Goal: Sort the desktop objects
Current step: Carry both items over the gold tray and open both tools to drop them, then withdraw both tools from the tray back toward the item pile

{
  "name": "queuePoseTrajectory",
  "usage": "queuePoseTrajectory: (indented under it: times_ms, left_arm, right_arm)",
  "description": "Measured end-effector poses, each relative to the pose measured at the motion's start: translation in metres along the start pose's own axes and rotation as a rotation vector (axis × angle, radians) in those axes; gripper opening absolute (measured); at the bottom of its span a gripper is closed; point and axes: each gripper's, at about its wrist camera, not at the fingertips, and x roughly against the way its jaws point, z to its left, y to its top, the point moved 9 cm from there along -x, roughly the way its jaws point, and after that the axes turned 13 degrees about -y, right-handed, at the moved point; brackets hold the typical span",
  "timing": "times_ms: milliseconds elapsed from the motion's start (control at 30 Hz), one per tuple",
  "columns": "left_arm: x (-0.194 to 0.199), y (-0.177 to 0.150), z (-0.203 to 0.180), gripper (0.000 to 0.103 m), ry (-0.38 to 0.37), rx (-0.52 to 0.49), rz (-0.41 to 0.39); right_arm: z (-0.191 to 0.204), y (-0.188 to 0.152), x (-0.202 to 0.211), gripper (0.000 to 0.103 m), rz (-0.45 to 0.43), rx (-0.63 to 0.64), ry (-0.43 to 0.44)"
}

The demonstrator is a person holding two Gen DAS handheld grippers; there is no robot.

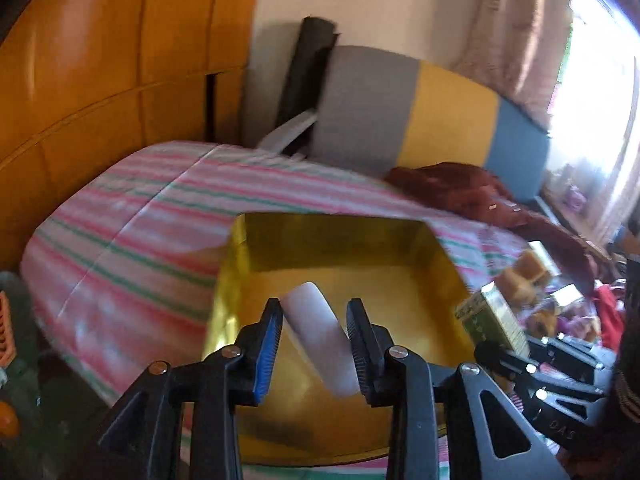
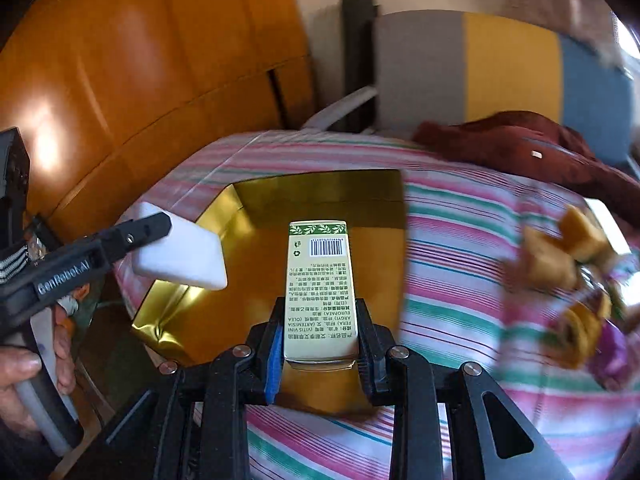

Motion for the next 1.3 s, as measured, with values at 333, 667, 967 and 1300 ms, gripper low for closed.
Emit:
queuePoseTrajectory:
  times_ms: [333, 667, 967, 1300]
  left_arm:
    - [-0.006, -0.021, 0.035, 0.053, 0.07, 0.065, 0.036]
    - [-0.009, -0.02, 0.039, 0.067, 0.053, 0.117, 0.04]
    - [0.007, -0.01, 0.031, 0.067, 0.05, 0.106, 0.001]
    - [0.011, 0.0, 0.008, 0.067, 0.014, 0.079, -0.025]
  right_arm:
    - [0.06, 0.002, -0.036, 0.032, 0.031, 0.119, -0.02]
    - [0.064, 0.001, -0.026, 0.064, -0.025, 0.15, -0.089]
    - [0.061, 0.014, 0.0, 0.071, -0.101, 0.147, -0.15]
    - [0.047, 0.021, 0.026, 0.076, -0.147, 0.122, -0.209]
